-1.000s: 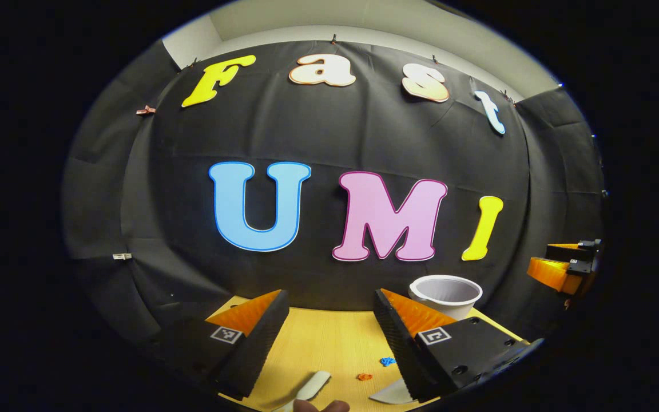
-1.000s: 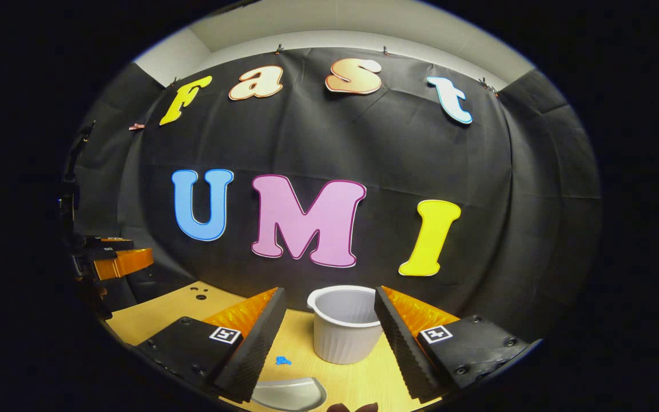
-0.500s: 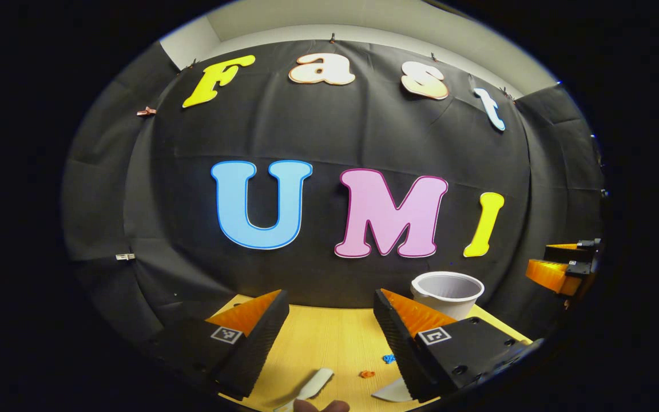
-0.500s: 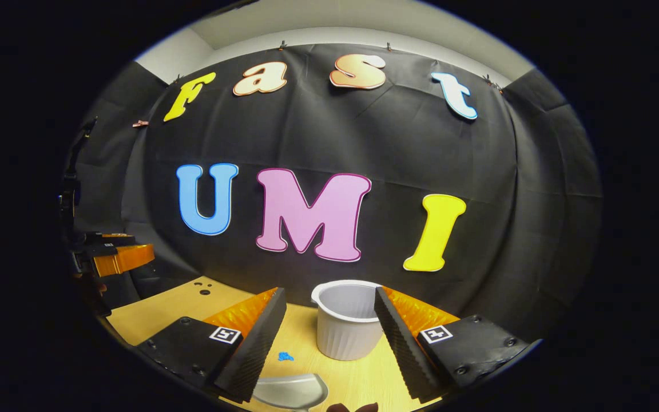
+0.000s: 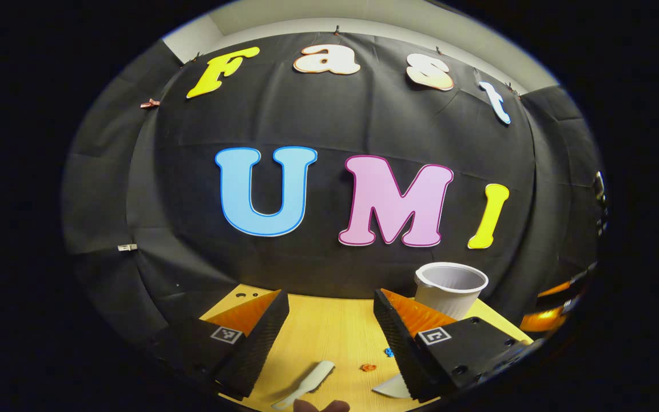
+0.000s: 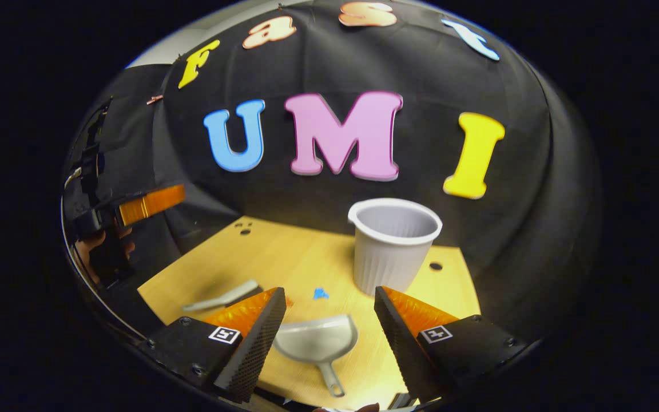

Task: Pick up the small broom and dustpan from the desktop, sweep the trash into the dustpan with the broom, and then empty the trash into the garbage bin.

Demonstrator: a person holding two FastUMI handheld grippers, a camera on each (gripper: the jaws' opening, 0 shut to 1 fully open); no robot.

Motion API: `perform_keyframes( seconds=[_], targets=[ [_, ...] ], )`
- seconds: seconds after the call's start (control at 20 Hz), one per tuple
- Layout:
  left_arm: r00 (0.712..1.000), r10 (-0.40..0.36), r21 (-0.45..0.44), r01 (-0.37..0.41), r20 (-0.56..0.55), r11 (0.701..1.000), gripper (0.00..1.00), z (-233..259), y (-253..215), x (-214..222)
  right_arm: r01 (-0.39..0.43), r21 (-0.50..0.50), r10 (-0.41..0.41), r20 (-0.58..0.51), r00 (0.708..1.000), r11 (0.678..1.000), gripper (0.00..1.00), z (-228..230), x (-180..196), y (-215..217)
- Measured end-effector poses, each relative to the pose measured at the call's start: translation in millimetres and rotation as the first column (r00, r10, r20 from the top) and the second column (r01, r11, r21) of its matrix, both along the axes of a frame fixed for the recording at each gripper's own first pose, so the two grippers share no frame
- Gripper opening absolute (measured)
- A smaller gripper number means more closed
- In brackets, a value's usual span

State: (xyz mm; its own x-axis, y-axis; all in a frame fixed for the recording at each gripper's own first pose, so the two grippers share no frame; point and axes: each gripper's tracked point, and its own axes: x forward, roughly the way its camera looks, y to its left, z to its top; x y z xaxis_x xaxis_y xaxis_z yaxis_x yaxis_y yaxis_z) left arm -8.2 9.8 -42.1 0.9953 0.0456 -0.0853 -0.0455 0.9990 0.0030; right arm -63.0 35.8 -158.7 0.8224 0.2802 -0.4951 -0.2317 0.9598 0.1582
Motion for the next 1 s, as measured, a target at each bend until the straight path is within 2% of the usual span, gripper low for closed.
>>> perform_keyframes(
  seconds=[0.1,0.2,0.45,0.65,0.9,1.0],
  targets=[
    [1.0,0.004,0.003,-0.004,-0.013,1.0,0.95,-6,0,0,-0.032,-0.006,0.031,-0.102,0.994,0.999,0.98,-35,-15,6],
    [1.0,0.01,0.011,-0.01,-0.022,1.0,0.95,-10,2,0,-0.082,-0.054,0.071,-0.187,0.98,0.995,0.98,-70,-29,8],
    [0.998,0.039,0.021,-0.038,-0.05,0.999,0.95,-21,10,-2,-0.218,-0.199,0.145,-0.326,0.934,0.956,0.96,-154,-44,9],
    [0.995,0.074,0.049,-0.07,-0.07,0.996,0.95,-27,20,-10,-0.277,-0.192,0.172,-0.435,0.884,0.941,0.92,-217,-48,22],
    [0.992,0.094,0.058,-0.089,-0.08,0.994,0.95,-28,25,-16,-0.319,-0.197,0.178,-0.519,0.836,0.927,0.9,-264,-45,30],
    [0.992,0.1,0.068,-0.095,-0.082,0.993,0.95,-29,27,-17,-0.313,-0.196,0.166,-0.538,0.827,0.929,0.87,-275,-41,32]
  ],
)
